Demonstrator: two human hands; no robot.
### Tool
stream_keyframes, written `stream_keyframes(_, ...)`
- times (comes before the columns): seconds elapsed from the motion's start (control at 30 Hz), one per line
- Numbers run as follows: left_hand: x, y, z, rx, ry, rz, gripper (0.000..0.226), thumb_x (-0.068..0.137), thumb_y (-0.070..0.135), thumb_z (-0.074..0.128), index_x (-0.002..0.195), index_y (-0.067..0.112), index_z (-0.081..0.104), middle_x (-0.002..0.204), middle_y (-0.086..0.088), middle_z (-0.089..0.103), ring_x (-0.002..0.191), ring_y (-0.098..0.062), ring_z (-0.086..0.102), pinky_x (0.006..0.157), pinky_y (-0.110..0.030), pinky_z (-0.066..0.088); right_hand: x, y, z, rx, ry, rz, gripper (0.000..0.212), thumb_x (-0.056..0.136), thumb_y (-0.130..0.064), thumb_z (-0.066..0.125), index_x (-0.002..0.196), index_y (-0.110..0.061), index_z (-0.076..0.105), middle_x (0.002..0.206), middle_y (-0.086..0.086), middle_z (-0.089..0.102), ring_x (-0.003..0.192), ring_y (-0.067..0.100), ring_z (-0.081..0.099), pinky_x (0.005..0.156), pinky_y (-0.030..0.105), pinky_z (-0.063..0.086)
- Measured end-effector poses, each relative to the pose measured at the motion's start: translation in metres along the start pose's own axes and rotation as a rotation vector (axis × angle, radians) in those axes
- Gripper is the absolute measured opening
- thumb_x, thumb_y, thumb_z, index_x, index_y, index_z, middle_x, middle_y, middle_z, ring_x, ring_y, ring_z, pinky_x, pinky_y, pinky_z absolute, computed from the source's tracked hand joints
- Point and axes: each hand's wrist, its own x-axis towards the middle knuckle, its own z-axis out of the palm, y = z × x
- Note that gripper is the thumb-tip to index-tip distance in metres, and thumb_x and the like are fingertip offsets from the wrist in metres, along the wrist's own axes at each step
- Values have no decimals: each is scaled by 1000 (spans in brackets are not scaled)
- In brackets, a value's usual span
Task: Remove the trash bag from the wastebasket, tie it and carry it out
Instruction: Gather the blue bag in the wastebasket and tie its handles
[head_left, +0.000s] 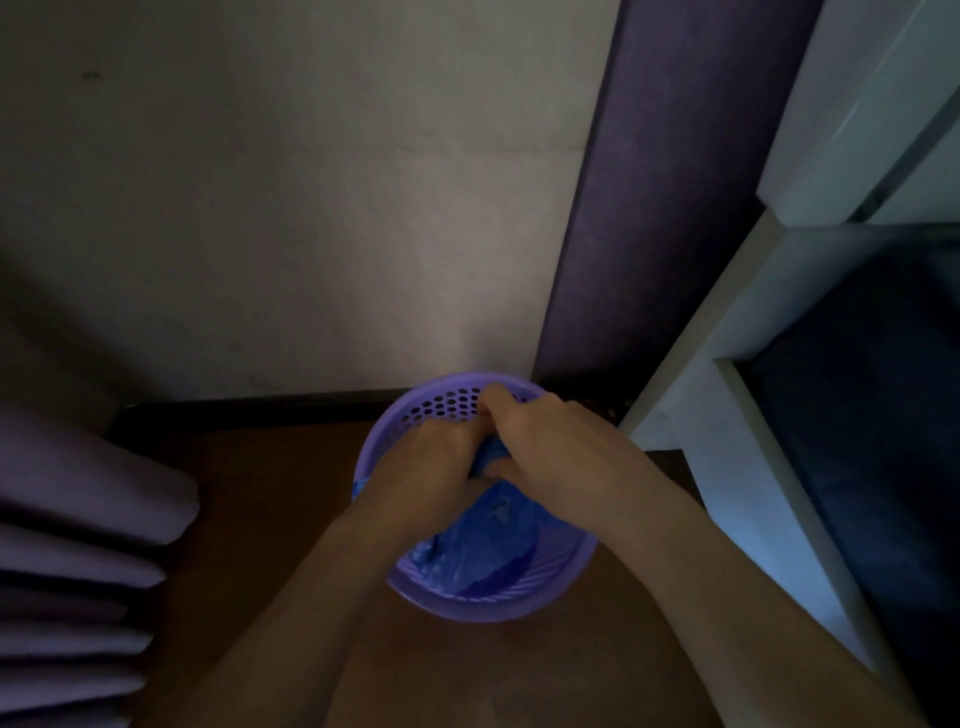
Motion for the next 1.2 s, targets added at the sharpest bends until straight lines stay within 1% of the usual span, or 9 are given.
stream_keyframes(0.17, -4, -5, -1, -74, -22, -44, 36, 84, 19, 67, 119, 24, 60, 108, 1, 73, 97, -16, 66, 84, -40, 53, -4, 3, -7, 132, -98, 18, 35, 87, -39, 71, 76, -21, 43, 66, -10, 45, 61, 10, 45, 49, 24, 29)
stream_keyframes(0.3, -7, -9, -2, -132, -65, 19, 29, 83, 15, 65, 112, 23, 64, 102, 1, 73, 93, -14, 67, 78, -41, 54, -8, 5, -10, 356, -190, -68, 40, 84, -37, 74, 53, -31, 50, 43, -13, 53, 44, 3, 50, 50, 18, 31)
stream_keyframes(0.37, -9, -5, -1, -194, -63, 20, 30, 87, 21, 64, 117, 24, 65, 106, 2, 74, 96, -12, 67, 81, -36, 56, -9, 10, -11, 525, -135, -105, 34, 88, -33, 71, 57, -26, 61, 45, -4, 54, 44, 5, 50, 48, 25, 37)
stream_keyframes(0.47, -9, -3, -3, -297, 7, -46, 25, 88, 19, 69, 108, 34, 65, 93, 9, 73, 87, -3, 67, 75, -28, 55, -11, 24, -14, 918, 65, -29, 24, 90, -31, 69, 68, -22, 70, 53, 13, 59, 50, 31, 54, 47, 40, 42)
stream_keyframes(0.57, -8, 1, -8, -343, 38, -27, 30, 88, 18, 70, 96, 44, 56, 83, 16, 68, 79, 1, 66, 66, -25, 53, -7, 36, -5, 1057, 248, 8, 25, 94, -19, 64, 70, -20, 68, 54, -8, 61, 53, 5, 57, 52, 22, 44)
stream_keyframes(0.77, -9, 11, -13, -481, 207, -7, 39, 81, 10, 77, 111, 25, 56, 100, 10, 69, 93, -4, 68, 80, -36, 58, 11, 41, 20, 1157, 394, 96, 23, 101, -14, 51, 86, 0, 61, 76, 5, 57, 69, 6, 56, 64, 20, 47)
stream_keyframes(0.93, -17, 20, -21, -559, 291, 29, 69, 77, 5, 79, 130, 32, 44, 102, 12, 68, 95, -2, 68, 80, -22, 57, 19, 36, 27, 1224, 370, 130, 22, 99, -13, 57, 93, 7, 61, 75, 6, 63, 68, 9, 59, 63, 21, 50)
stream_keyframes(1.07, -21, 12, -25, -343, 311, 132, 59, 76, 9, 79, 123, 36, 56, 116, 21, 63, 108, 4, 60, 91, -17, 49, 17, 41, 28, 1188, 294, 88, 12, 95, -7, 61, 102, -7, 71, 83, -12, 73, 82, 5, 69, 74, 21, 55)
stream_keyframes(1.2, -22, 1, -24, -195, 315, 179, 39, 79, 3, 72, 111, 25, 66, 106, 14, 60, 101, 0, 59, 88, -17, 45, 11, 44, 29, 975, 87, 38, 16, 95, -12, 63, 103, -9, 76, 101, 5, 76, 94, 13, 71, 86, 29, 57)
